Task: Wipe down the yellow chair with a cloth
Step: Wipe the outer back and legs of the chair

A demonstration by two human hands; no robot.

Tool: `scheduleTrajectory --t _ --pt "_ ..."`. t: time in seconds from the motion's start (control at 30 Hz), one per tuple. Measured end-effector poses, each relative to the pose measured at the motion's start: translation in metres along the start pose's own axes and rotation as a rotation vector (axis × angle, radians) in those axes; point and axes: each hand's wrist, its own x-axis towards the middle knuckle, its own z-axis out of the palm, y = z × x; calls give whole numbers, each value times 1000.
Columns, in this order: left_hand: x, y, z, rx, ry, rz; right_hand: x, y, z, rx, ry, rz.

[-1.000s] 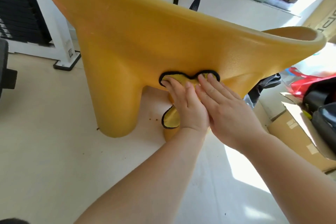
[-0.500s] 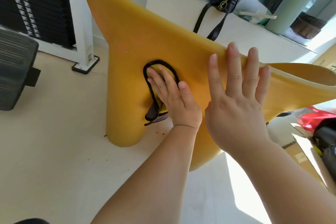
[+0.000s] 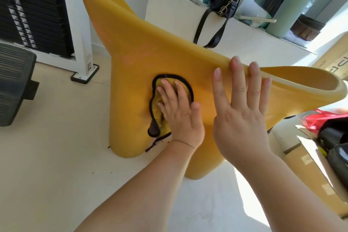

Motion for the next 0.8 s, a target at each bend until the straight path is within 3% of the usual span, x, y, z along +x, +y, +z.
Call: scheduleTrajectory --t 0.17,0.3,0.47,0.53,0.7,0.8 --pt "79 -2 -39 -30 296 -7 -1 -1 -1 -62 -19 -2" --pt "61 4 -27 -29 208 29 15 -22 -8 -51 -45 -11" --pt "22 -11 -5 235 89 102 59 -44 -12 -50 -67 -76" --pt "33 -13 -23 164 47 138 61 -40 -10 -54 -38 -78" --pt "112 -9 -67 -35 335 -60 56 -41 -6 -22 72 -64" --pt "104 -10 -63 -37 318 -50 60 -45 -6 15 64 -37"
